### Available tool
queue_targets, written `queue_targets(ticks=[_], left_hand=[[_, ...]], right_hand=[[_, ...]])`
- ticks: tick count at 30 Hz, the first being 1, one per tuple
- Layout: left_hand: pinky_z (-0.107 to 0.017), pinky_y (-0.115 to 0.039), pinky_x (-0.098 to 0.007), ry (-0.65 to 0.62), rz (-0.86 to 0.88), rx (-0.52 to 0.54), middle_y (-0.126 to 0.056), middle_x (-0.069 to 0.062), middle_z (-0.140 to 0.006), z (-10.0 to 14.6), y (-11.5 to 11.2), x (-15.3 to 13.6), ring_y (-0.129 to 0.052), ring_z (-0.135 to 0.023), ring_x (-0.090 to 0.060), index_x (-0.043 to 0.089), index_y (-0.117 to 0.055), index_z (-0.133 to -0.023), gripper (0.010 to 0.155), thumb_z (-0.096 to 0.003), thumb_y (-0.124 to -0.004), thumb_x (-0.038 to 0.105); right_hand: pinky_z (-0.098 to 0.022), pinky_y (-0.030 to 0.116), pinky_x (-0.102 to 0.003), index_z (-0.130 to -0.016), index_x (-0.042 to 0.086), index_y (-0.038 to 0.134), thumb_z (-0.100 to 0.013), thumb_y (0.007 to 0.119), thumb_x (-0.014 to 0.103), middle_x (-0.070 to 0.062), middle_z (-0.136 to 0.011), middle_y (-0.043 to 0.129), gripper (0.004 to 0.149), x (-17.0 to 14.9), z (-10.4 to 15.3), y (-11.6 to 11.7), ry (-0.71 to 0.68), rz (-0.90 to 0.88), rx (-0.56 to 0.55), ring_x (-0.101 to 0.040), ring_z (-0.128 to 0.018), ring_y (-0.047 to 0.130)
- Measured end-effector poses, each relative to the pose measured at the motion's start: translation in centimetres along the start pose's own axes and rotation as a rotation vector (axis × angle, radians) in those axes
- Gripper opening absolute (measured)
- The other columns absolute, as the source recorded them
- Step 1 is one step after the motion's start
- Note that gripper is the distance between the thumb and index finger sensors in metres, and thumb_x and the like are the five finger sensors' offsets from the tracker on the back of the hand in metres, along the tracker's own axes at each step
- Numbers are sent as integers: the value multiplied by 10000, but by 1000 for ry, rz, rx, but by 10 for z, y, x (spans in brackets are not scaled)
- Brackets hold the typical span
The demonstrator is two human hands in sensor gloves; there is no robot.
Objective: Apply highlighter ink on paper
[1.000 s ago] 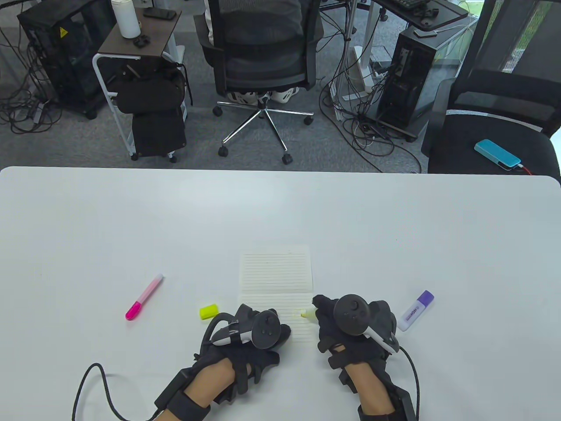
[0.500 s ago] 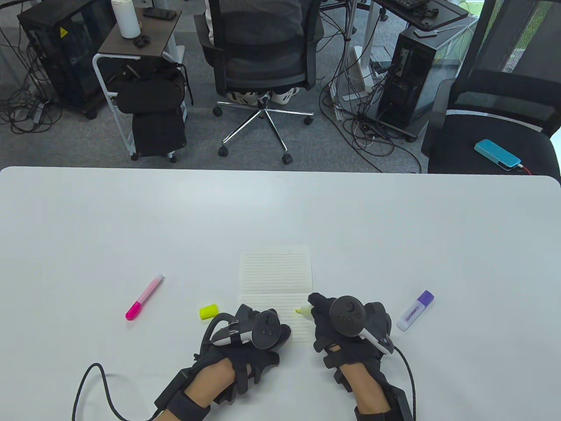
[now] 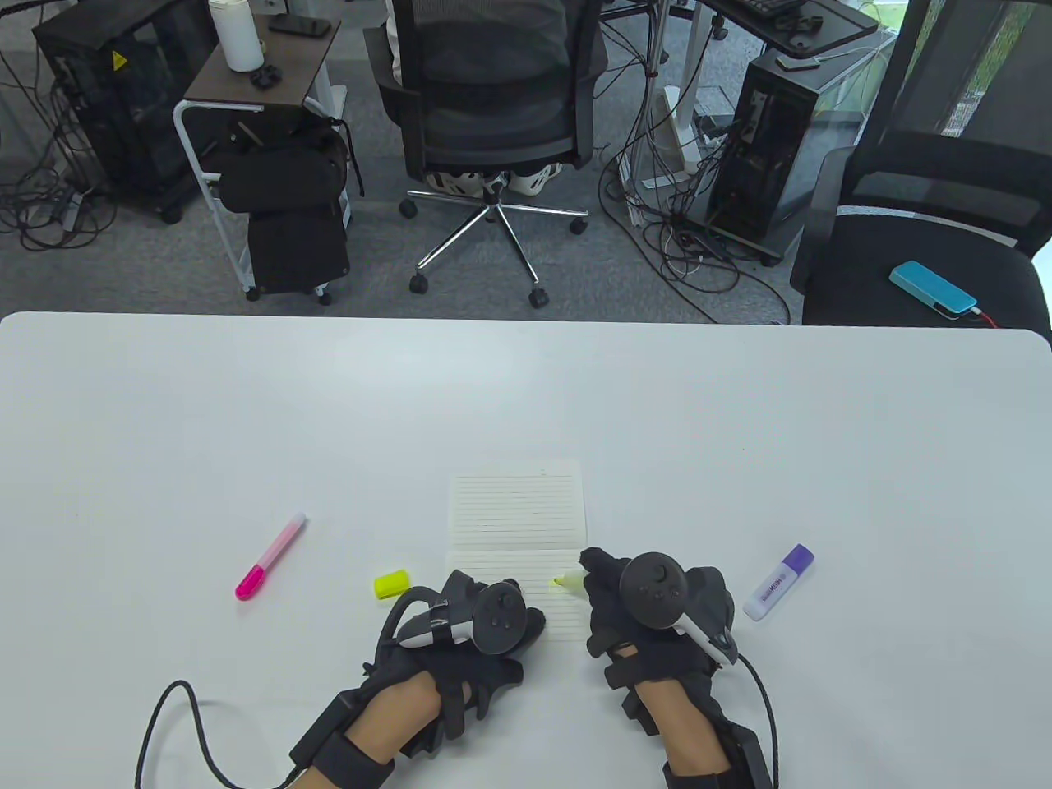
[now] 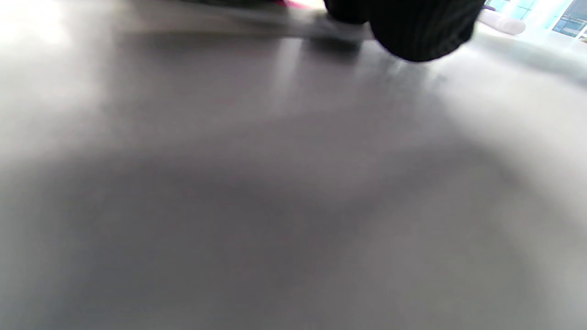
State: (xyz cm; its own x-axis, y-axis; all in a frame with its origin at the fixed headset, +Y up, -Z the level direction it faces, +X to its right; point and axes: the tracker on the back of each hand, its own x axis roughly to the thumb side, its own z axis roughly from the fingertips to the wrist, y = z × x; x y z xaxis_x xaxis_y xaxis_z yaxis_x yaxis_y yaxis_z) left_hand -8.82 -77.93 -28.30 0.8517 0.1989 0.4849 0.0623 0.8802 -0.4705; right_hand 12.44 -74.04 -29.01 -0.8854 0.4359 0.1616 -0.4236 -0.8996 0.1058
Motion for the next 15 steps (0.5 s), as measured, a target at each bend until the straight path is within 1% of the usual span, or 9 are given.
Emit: queue_targets(ticks=[4,7,8,11,13,15], left_hand=[[-713,-472,-539,0,1,0,-282,-23,-1155,0,0,0,-363,-1028,-342,409,-444,-1068,695,-446,-731,524],[-713,-473,-539,0,0,-1,-283,-22,-1155,0,0,0,-364,-1028,-342,410,-442,-1069,695,-447,-730,525],[-712,-472,-539,-1,1,-2,-282,-22,-1155,0,0,0,-363,-1028,-342,408,-442,-1069,697,-446,-731,525],[-712,-472,-538,-1,-1,-2,-282,-22,-1155,0,0,0,-363,-1027,-341,409,-443,-1068,695,-446,-730,526],[-712,-472,-539,-1,0,-2,-282,-22,-1155,0,0,0,-363,-1027,-341,409,-442,-1069,696,-447,-731,525],[-712,-473,-539,-1,0,-2,-284,-22,-1154,0,0,0,-364,-1027,-341,406,-445,-1069,695,-446,-731,525]], right_hand=[[-582,732,-592,-1012,193,773,-631,765,291,-171,-779,911,394,-2,0,-6,57,34,-17,-317,-491,928],[-586,732,-589,-1016,197,770,-633,766,297,-168,-781,912,396,-3,1,-5,29,13,-18,-313,-496,929],[-589,731,-588,-1020,199,763,-636,764,297,-167,-789,907,397,-3,0,-2,11,-17,10,-315,-503,929],[-586,731,-591,-1015,198,768,-633,761,295,-168,-785,909,395,-3,0,-5,45,7,14,-317,-498,928],[-580,730,-594,-1008,192,777,-630,765,290,-175,-773,912,391,-4,1,-8,69,23,-20,-318,-485,926],[-585,731,-590,-1011,192,776,-631,767,296,-171,-776,912,394,-4,2,-7,41,9,-20,-314,-490,928]])
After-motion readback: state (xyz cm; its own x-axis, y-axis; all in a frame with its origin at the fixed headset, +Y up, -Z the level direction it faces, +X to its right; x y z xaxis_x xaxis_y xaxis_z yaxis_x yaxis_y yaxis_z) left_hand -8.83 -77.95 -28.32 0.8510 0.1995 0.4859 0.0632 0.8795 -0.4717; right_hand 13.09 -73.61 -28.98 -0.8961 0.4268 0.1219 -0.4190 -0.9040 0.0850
